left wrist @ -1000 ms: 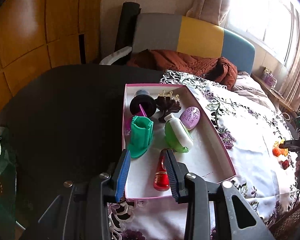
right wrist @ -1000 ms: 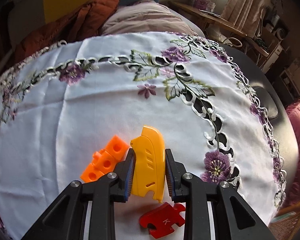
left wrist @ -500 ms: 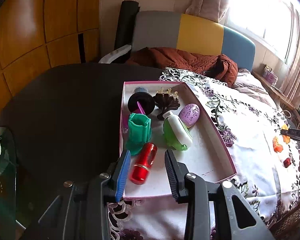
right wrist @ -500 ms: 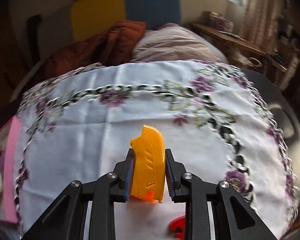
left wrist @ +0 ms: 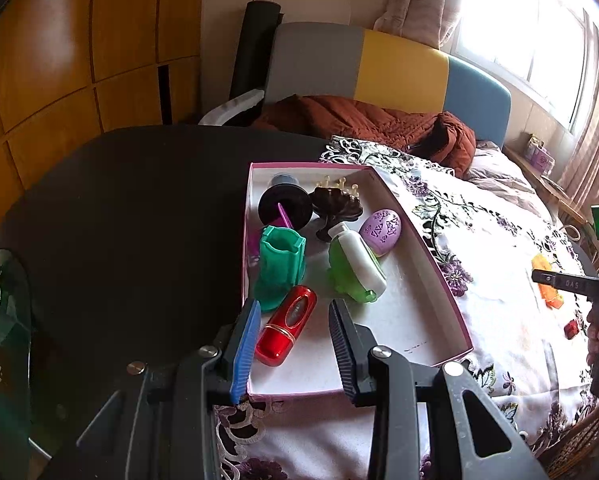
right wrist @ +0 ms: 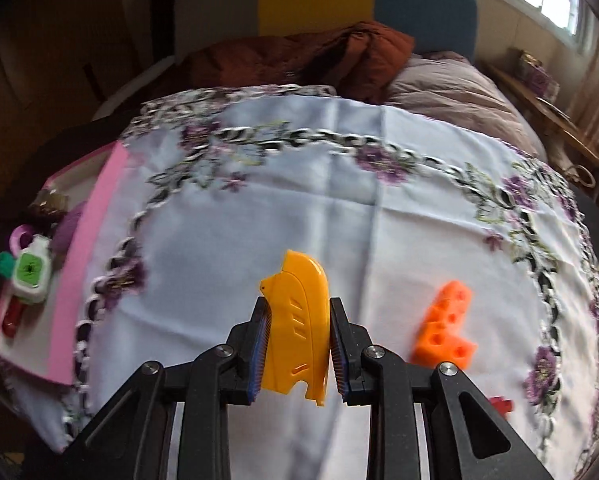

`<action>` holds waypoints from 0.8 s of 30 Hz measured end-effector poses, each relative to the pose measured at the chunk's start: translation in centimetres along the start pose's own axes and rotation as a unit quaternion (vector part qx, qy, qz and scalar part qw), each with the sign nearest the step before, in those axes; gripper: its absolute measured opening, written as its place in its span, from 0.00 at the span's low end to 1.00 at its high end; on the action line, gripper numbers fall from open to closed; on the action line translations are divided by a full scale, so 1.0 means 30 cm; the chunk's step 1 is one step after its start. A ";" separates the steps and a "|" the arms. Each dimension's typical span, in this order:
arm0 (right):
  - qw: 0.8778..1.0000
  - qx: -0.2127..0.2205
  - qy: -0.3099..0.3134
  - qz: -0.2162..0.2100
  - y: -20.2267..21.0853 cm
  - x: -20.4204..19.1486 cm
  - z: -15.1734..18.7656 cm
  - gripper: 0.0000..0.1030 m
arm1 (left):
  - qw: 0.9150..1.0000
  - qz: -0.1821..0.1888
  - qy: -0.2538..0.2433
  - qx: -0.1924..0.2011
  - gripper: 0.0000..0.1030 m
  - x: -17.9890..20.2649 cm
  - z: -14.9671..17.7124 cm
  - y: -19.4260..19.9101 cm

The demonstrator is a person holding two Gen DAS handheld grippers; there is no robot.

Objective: Organize rigid objects
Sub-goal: 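Carry the yellow curved piece into the tray and open the right gripper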

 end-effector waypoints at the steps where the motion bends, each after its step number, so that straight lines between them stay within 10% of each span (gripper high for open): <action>1: 1.000 0.003 0.004 -0.011 0.015 -0.042 0.000 0.27 | 1.000 0.000 0.001 0.000 0.34 -0.004 0.001 0.001; 15: 0.977 0.052 0.123 -0.169 0.262 -0.623 0.011 0.27 | 0.999 -0.009 0.034 0.003 0.34 -0.073 0.019 0.007; 24: 0.958 0.051 0.200 -0.199 0.281 -0.827 0.084 0.27 | 0.998 -0.024 0.058 0.016 0.34 -0.141 0.017 0.036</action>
Point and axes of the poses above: each gripper's, at about its wrist camera, not at the fingertips, and y roughly against the way its jaws point, x to its right, z to its underside, the point moved 9 cm from there along -y, roughly the way its jaws point, and after that the axes turned 12 degrees about z, right-handed, at the moved point
